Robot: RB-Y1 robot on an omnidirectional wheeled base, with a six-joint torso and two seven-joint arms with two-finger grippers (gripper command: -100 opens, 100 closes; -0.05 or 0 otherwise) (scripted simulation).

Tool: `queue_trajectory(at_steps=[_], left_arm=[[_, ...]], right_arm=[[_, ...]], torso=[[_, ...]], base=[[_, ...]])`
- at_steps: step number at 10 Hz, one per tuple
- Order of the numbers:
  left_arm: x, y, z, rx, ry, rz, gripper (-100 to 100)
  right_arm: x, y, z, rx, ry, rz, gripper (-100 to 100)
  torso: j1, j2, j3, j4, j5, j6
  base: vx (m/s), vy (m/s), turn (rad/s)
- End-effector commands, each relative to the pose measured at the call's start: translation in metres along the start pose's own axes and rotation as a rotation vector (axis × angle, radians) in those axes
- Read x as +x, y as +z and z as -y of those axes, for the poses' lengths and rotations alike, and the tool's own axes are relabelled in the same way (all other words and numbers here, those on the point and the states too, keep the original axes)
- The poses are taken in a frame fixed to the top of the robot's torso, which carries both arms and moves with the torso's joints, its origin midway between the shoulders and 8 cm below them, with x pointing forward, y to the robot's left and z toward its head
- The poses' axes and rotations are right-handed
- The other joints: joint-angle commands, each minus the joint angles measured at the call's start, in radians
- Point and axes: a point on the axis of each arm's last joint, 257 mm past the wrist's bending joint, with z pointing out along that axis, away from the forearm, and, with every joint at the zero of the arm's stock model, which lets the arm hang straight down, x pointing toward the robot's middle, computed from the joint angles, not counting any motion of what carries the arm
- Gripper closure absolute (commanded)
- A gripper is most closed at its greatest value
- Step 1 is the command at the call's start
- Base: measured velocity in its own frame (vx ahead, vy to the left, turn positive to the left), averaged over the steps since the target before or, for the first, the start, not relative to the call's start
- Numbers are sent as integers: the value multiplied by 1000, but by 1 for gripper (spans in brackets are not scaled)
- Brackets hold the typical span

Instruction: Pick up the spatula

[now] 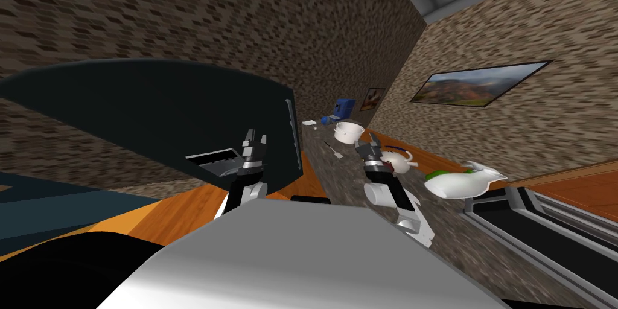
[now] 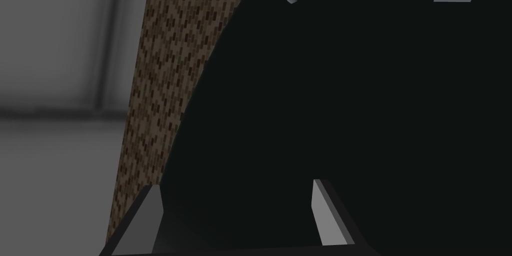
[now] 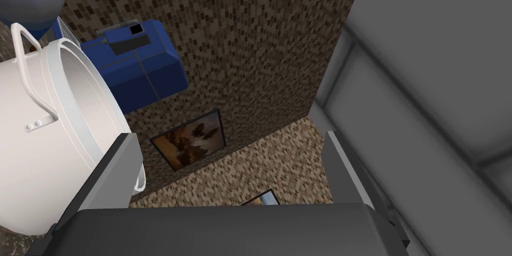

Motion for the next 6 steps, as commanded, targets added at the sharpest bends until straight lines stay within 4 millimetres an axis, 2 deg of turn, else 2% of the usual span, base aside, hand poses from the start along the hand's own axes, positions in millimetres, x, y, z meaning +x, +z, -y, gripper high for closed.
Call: queue_trajectory(at_steps=[1,2,6], left_arm=[[0,0,0,0,0,0,0],[0,0,0,0,0,0,0],[0,0,0,0,0,0,0]], right_arm=[[-9,5,17,56,65,14,-100],[-9,5,19,65,65,17,-100],[-22,11,50,174,181,50,-100]], torso=[[0,0,0,0,0,0],[0,0,0,0,0,0],[0,0,0,0,0,0]], base=[[0,-4,39],[1,-4,23],[4,-3,31]])
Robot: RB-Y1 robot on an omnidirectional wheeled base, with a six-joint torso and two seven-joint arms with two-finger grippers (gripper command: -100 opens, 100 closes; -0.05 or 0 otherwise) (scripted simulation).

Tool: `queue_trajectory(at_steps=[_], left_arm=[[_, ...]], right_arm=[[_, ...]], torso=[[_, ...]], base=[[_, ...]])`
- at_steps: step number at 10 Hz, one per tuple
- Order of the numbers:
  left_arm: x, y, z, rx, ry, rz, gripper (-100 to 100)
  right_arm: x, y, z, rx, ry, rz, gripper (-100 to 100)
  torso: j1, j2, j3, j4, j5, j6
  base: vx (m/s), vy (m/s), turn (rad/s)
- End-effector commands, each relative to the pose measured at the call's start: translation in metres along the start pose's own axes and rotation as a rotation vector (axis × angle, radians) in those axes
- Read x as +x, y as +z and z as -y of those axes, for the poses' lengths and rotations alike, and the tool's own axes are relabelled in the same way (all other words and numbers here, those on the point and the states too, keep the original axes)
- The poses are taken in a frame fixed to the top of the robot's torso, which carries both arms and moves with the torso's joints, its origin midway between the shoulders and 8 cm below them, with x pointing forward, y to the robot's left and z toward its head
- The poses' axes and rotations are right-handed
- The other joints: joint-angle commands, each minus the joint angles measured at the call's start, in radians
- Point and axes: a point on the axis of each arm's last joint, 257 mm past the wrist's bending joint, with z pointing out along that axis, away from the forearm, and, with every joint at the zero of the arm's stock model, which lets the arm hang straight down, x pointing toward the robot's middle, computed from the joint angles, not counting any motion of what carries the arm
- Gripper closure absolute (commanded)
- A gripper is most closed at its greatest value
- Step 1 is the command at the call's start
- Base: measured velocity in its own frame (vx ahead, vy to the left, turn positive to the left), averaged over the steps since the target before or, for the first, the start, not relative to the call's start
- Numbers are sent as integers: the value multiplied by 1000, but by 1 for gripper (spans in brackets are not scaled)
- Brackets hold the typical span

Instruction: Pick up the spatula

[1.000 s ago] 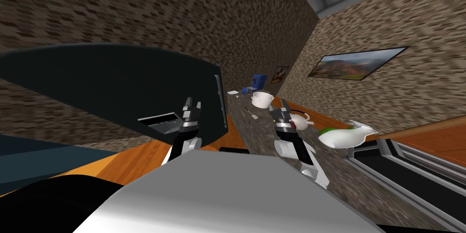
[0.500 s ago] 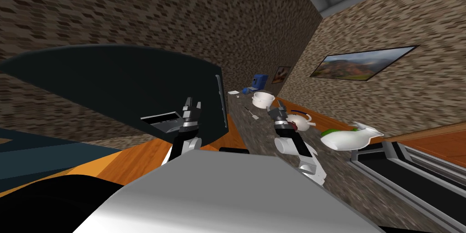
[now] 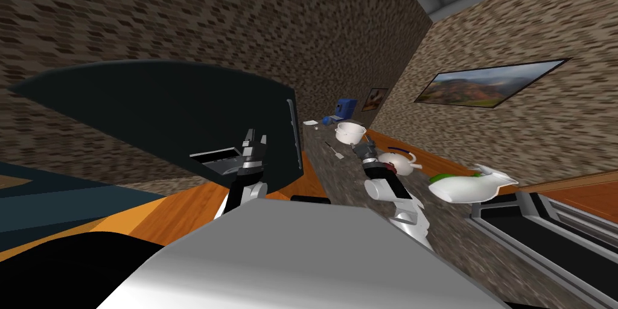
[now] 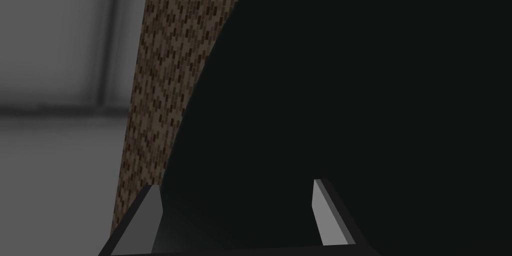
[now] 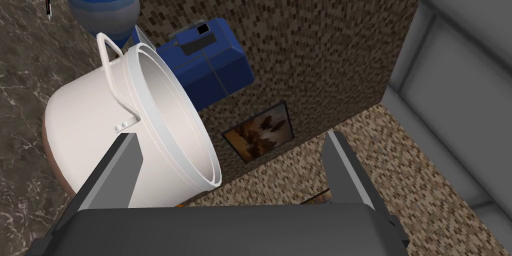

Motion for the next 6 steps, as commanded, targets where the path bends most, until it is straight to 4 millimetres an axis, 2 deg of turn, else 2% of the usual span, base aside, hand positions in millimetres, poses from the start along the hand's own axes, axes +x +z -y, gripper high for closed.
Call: queue_trajectory(at_steps=[1,6], left_arm=[[0,0,0,0,0,0,0],[0,0,0,0,0,0,0]], right_arm=[[-9,5,14,54,68,17,-100],[-26,12,49,187,184,70,-100]], torso=[[0,0,0,0,0,0],[0,-1,0,0,0,0]], base=[[6,-3,37],[11,0,29]])
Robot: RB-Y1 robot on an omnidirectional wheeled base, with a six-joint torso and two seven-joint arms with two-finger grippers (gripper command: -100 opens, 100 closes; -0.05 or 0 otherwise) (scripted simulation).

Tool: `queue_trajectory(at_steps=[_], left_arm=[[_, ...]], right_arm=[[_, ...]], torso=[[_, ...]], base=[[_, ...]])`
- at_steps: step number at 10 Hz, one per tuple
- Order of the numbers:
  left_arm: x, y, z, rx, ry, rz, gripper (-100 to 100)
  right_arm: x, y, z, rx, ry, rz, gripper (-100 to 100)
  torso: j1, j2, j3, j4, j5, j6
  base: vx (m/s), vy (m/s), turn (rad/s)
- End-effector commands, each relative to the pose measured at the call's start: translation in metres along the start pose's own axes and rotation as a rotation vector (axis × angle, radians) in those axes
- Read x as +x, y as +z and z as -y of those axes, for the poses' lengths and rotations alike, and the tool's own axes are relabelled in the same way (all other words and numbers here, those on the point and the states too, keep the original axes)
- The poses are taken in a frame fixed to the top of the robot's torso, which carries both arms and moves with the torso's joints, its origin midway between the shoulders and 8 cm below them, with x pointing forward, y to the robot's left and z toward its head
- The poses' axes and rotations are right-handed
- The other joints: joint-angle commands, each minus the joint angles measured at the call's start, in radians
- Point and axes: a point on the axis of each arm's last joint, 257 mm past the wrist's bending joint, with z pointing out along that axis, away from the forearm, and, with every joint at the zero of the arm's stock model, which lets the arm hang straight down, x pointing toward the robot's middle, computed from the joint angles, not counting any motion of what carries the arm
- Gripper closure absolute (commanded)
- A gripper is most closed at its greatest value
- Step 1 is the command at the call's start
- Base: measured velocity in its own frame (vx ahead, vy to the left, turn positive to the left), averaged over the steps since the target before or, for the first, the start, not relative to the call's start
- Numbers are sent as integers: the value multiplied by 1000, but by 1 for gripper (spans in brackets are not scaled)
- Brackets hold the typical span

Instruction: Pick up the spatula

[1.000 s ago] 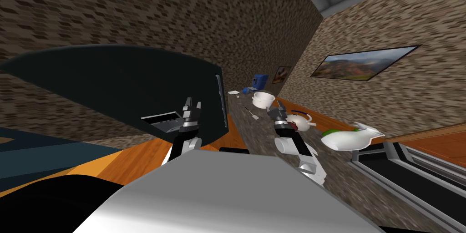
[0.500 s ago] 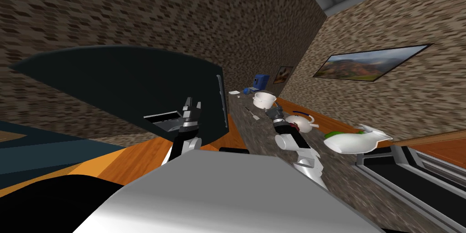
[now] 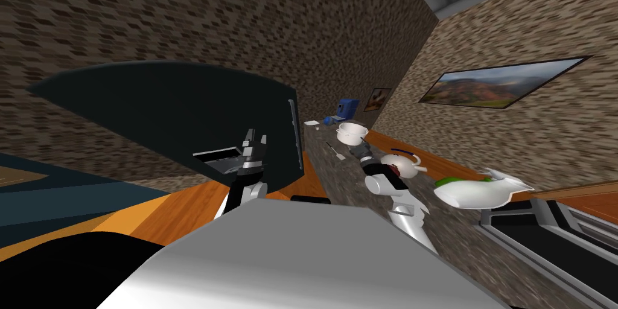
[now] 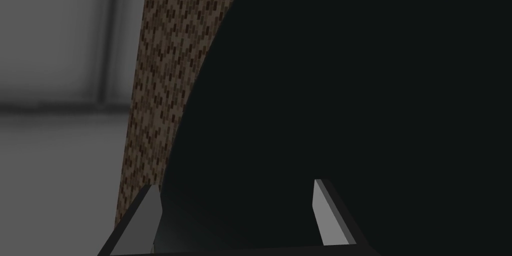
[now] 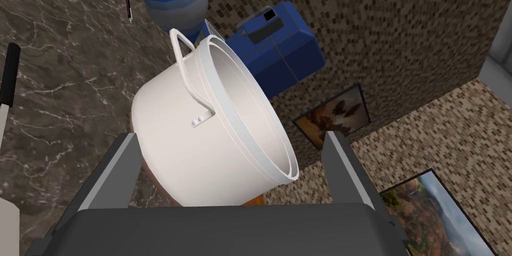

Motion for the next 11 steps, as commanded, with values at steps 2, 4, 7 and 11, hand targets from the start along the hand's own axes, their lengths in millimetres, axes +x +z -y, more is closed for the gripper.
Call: queue_trajectory(at_steps=[2,4,7,11], left_arm=[[0,0,0,0,0,0,0],[0,0,0,0,0,0,0],[0,0,0,0,0,0,0],[0,0,0,0,0,0,0]], right_arm=[[-15,5,19,81,65,37,-100],[-23,10,31,136,120,63,-100],[-37,19,47,212,226,102,-100],[-48,18,66,293,276,149,-100]], torso=[[0,0,0,0,0,0],[0,0,0,0,0,0],[0,-1,0,0,0,0],[1,0,0,0,0,0]], base=[[19,-2,32],[20,4,26],[28,0,30],[23,6,16]])
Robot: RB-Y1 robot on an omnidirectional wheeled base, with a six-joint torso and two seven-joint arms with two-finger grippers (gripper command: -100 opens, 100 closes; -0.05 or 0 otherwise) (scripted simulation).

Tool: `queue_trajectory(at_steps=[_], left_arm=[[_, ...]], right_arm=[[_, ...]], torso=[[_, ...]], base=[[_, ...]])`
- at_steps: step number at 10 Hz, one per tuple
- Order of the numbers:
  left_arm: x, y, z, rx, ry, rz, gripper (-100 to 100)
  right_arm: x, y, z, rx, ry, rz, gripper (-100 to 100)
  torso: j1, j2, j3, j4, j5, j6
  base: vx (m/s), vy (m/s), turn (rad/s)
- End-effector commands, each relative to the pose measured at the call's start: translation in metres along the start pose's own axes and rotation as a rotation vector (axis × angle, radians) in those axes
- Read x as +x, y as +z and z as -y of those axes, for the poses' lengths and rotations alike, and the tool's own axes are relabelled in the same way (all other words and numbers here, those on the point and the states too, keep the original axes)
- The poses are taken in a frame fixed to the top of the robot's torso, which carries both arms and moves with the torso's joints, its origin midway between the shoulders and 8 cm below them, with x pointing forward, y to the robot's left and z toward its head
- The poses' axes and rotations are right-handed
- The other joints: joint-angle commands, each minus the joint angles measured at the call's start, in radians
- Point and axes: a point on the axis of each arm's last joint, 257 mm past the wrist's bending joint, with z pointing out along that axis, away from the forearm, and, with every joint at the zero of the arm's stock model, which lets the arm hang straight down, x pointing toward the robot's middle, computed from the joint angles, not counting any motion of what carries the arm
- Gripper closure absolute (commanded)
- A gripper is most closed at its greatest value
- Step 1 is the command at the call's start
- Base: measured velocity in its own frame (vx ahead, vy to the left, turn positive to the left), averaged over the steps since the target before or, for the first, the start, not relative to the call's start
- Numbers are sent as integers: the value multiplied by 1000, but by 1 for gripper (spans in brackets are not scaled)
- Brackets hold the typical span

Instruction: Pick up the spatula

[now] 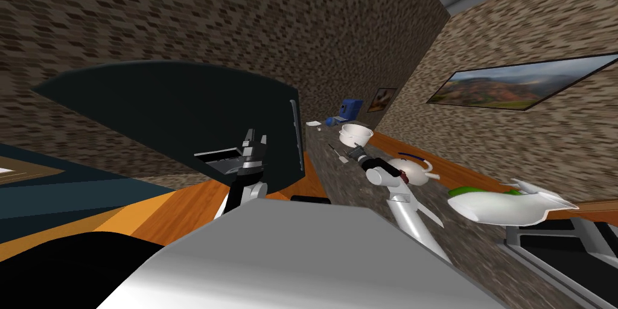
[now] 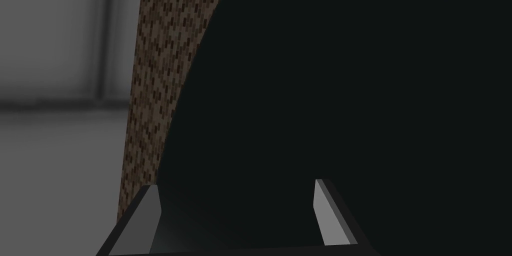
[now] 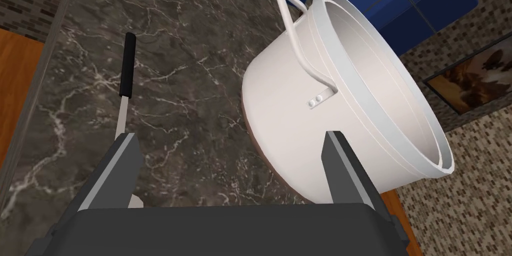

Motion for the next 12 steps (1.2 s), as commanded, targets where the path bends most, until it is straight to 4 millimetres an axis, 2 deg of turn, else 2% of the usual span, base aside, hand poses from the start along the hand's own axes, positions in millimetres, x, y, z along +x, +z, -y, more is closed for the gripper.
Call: queue_trajectory(at_steps=[1,7,12], left_arm=[[0,0,0,0,0,0,0],[0,0,0,0,0,0,0],[0,0,0,0,0,0,0]], right_arm=[[-10,6,7,46,59,29,-100],[-39,17,32,183,208,131,-100],[-58,18,54,284,299,214,-100]], torso=[[0,0,0,0,0,0],[0,-1,-1,0,0,0],[0,-1,-1,0,0,0]], base=[[36,9,36],[42,6,21],[47,7,17]])
